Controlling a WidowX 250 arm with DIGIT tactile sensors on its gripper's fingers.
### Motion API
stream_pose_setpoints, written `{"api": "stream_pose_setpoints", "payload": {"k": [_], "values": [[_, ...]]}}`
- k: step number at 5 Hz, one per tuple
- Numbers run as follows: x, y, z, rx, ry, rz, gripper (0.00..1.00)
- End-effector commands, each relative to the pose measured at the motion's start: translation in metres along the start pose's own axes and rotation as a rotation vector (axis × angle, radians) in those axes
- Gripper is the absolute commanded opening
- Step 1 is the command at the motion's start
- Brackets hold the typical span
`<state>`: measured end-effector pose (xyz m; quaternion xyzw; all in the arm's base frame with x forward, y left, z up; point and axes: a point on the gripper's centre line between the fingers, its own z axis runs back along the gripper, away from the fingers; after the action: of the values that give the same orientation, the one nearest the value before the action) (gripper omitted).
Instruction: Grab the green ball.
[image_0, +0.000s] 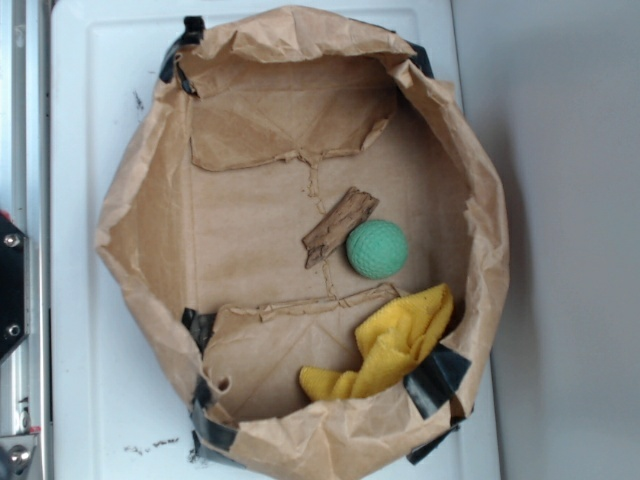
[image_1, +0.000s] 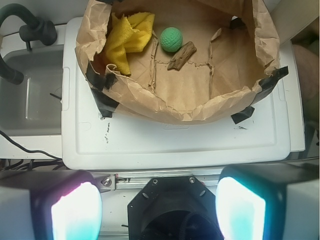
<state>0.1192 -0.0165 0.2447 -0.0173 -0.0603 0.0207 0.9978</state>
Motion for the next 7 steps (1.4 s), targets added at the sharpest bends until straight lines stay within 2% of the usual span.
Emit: {"api": "stream_pose_setpoints", "payload": {"k": [1, 2, 3, 5, 6, 7], "values": [[0.0, 0.0, 0.0, 0.0, 0.0, 0.0, 1.0], [0.049, 0.003, -0.008, 0.015, -0.002, -0.254, 1.0], [0.101, 0.027, -0.005, -0.028, 0.017, -0.372, 1.0], [0.101, 0.027, -0.005, -0.028, 0.017, -0.372, 1.0], [0.128, 0.035, -0.044, -0.045, -0.108, -0.52, 1.0], [0.134, 0.039, -0.095, 0.004, -0.099, -0.565, 1.0]]}}
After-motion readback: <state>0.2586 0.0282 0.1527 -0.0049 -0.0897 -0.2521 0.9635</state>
